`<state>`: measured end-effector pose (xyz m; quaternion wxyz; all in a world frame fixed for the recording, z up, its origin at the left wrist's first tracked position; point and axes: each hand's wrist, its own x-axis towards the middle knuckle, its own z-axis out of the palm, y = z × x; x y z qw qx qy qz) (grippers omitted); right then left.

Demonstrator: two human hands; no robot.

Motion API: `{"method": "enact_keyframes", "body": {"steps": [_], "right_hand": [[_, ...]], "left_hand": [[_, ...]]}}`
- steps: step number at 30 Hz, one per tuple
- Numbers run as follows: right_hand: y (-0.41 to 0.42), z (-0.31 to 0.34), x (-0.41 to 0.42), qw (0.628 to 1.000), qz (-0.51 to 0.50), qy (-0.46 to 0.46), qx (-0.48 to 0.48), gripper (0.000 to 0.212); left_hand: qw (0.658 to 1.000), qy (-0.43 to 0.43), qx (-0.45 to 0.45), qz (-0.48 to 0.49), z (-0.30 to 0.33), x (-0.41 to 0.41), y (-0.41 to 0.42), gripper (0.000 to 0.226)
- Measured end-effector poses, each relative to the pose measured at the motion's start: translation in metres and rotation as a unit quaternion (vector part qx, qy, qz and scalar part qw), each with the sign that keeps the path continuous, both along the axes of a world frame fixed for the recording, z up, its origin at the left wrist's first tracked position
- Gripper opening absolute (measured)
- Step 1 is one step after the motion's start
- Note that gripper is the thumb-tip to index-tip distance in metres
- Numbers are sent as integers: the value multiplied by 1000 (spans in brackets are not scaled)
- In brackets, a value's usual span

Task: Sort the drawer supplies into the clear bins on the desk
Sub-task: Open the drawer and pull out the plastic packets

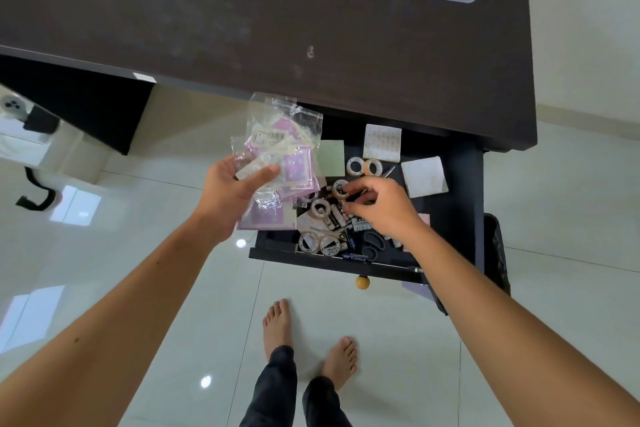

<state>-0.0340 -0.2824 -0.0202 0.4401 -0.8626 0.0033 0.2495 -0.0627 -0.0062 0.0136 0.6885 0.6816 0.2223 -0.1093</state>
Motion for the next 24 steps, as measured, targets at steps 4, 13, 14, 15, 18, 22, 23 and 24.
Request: {"method": "enact_keyframes", "body": {"steps": [4, 13, 14, 15, 18, 22, 23, 24], "right_hand": [[12, -9, -9, 999, 37, 2, -10, 33], [-10, -9, -9, 1000, -29, -5, 11, 27], [-15, -8, -8, 999, -40, -9, 9, 26], [-21, -8, -8, 999, -52, -11, 6, 25], [-39, -8, -7, 996, -84, -19, -8, 22], [-61, -11, -10, 993, -111, -24, -25, 24], [-65, -10, -11, 993, -116, -23, -25, 24], [-68, -10, -12, 992, -120, -21, -26, 24]], "left_hand": [[1000, -3, -6, 4, -3, -4, 6, 35], [1000, -2, -10, -15, -6, -1, -8, 32], [1000, 0, -13, -16, -7, 0, -11, 33], [1000, 2, -18, -16, -8, 1, -13, 34], [999, 3, -29, -20, -7, 4, -22, 36], [999, 3, -41, -25, -9, 9, -32, 34], [999, 3, -41, -28, -10, 10, -34, 33], [999, 4, -40, -32, -10, 11, -36, 32]]}}
